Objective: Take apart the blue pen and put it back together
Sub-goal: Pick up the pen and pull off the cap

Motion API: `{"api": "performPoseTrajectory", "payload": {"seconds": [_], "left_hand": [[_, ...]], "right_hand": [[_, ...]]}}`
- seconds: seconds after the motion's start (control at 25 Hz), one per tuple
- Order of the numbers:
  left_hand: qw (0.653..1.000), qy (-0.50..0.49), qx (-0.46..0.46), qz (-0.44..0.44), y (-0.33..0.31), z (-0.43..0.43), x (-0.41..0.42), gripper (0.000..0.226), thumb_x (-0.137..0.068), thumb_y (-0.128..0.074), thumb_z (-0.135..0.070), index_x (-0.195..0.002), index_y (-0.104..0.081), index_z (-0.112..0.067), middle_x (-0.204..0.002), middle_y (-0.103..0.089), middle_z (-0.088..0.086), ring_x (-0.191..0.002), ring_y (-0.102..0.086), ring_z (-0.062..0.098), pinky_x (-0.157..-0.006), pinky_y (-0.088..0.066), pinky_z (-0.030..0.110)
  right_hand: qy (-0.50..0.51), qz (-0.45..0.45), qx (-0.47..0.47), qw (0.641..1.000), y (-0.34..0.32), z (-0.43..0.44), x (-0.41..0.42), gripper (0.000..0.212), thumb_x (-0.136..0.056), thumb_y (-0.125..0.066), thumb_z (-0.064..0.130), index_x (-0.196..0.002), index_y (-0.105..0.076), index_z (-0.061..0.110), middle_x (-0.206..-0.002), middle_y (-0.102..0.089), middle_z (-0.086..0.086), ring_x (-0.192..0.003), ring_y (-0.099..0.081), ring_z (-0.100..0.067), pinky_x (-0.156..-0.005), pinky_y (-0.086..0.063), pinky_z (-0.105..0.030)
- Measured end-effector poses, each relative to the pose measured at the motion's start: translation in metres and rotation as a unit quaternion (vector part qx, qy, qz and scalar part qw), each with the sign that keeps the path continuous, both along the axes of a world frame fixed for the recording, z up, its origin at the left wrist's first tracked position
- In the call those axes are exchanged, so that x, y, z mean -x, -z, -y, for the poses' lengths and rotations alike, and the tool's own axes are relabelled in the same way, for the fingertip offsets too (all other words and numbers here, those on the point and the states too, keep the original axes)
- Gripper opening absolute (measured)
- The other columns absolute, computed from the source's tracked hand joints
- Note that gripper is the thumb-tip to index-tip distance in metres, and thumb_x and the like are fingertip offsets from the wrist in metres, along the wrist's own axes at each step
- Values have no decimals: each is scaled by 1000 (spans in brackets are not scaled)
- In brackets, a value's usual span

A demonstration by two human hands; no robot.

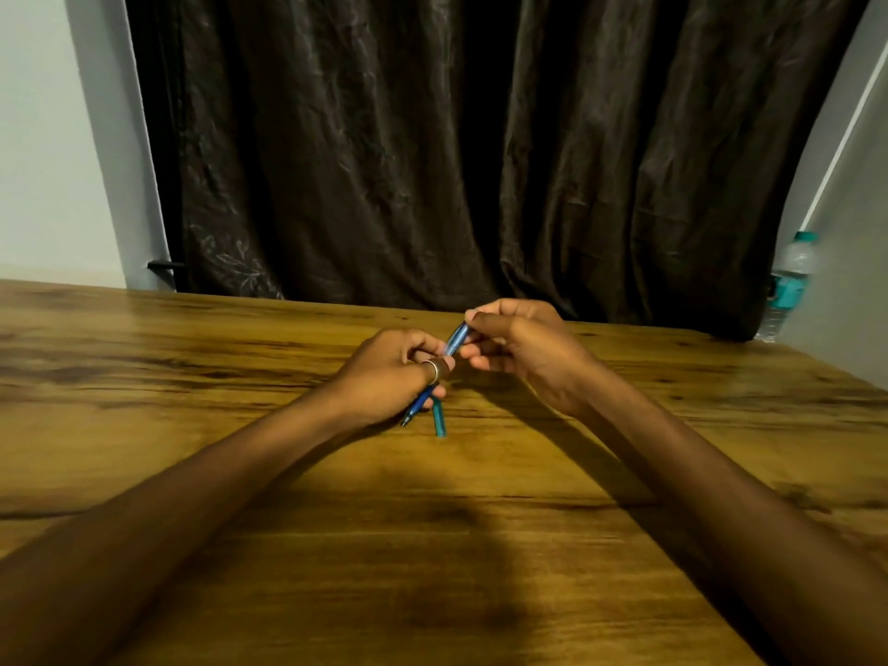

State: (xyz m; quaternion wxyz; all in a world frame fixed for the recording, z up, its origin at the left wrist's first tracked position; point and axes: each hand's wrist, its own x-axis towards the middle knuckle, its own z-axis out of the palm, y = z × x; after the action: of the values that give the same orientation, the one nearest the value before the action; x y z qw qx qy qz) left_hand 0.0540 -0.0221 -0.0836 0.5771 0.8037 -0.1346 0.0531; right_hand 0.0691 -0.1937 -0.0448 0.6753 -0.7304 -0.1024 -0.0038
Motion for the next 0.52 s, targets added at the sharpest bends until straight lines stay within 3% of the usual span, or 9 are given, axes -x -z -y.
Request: {"api": "performPoseTrajectory", "payload": {"seconds": [0.12, 0.2, 0.32, 0.44, 0.52], "left_hand": [[999, 1, -47, 27, 0, -2, -1, 18, -100, -58, -23, -113, -70, -25, -76, -64, -10, -62, -58, 2, -51, -47, 14], [994, -7, -80, 70, -2, -5, 0, 19, -101, -55, -27, -111, -71, -28, -77, -66, -15, -67, -60, -1, -56, -45, 12], [987, -14, -111, 113, -1, -10, 1, 24, -102, -54, -28, -122, -67, -27, -102, -71, -7, -93, -65, 7, -79, -52, 26], [976, -34, -165, 138, 9, -13, -1, 24, -102, -55, -27, -122, -66, -29, -102, -68, -16, -92, -64, 0, -68, -47, 12], [968, -64, -195, 148, 15, -12, -4, 21, -101, -56, -26, -119, -66, -29, -98, -67, -18, -86, -62, -2, -63, -43, 13]], "right_hand": [[-24, -6, -30, 999, 7, 9, -2, 15, -94, -66, 10, -103, -70, -1, -84, -73, -14, -71, -71, -15, -64, -59, -23], [-42, -7, -60, 997, 11, 14, -2, 17, -93, -68, 9, -105, -70, -2, -85, -74, -13, -72, -71, -15, -64, -59, -22], [-43, -4, -72, 996, 20, 13, -1, 22, -94, -66, 8, -110, -68, -6, -86, -74, -13, -72, -70, -14, -61, -58, -20], [-42, -16, -67, 997, 33, 8, 0, 13, -97, -62, 7, -105, -69, -1, -87, -73, -12, -71, -69, -14, -61, -56, -21], [-45, -18, -56, 997, 39, 7, 0, 11, -98, -61, 7, -103, -68, 1, -87, -73, -12, -72, -69, -14, -62, -56, -22]]}}
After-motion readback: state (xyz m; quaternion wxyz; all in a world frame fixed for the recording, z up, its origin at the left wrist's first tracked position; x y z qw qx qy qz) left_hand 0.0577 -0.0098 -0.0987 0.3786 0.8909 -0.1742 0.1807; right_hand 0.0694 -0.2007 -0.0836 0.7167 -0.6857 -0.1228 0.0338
